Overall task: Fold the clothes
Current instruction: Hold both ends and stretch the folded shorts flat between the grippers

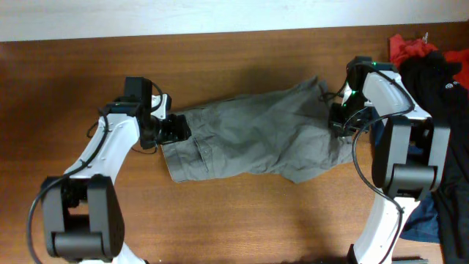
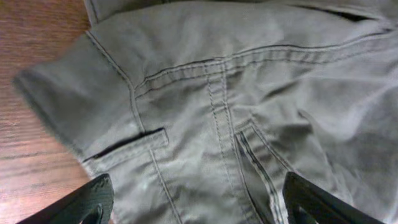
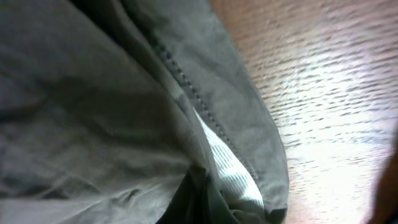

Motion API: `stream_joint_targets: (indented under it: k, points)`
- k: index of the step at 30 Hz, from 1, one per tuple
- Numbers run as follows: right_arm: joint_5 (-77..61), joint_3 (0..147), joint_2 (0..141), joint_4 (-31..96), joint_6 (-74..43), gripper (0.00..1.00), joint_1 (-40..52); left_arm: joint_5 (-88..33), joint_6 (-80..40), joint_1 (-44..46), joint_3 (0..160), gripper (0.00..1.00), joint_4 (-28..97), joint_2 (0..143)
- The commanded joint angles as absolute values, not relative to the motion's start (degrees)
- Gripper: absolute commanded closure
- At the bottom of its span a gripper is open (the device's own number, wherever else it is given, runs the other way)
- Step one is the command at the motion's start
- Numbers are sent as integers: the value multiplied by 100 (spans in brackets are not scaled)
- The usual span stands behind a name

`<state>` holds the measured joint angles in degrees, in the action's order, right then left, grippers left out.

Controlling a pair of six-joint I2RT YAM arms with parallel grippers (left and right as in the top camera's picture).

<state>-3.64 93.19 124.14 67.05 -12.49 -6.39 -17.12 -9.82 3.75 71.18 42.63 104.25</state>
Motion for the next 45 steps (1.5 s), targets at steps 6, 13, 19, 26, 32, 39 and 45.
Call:
stream_joint_targets:
  k: [6,13,19,26,32,39,45]
  points:
    - [-646,9214,12221,6963,-1256,96,-596,-2606,-895,471,7131,16,3728,10862]
    - [1251,9203,12221,7686,-2563,96,-609,-2696,-775,154,7524,15,4005,10794]
    - [-1566,9205,12189,7391,305,89,-602,-3044,-421,-95,7741,15,4322,10724]
    - [-2742,9203,12191,7413,657,96,-364,-3260,-366,-469,7743,13,4757,10554]
    - [-2744,9203,12193,7389,252,96,228,-2587,-78,-458,7502,13,5111,10558]
    - [154,9277,12164,7675,-810,96,858,-2530,-78,-462,7505,13,5024,10558]
    - [1201,9555,11500,7935,-1466,96,213,-2565,-78,-462,7505,13,4956,10558]
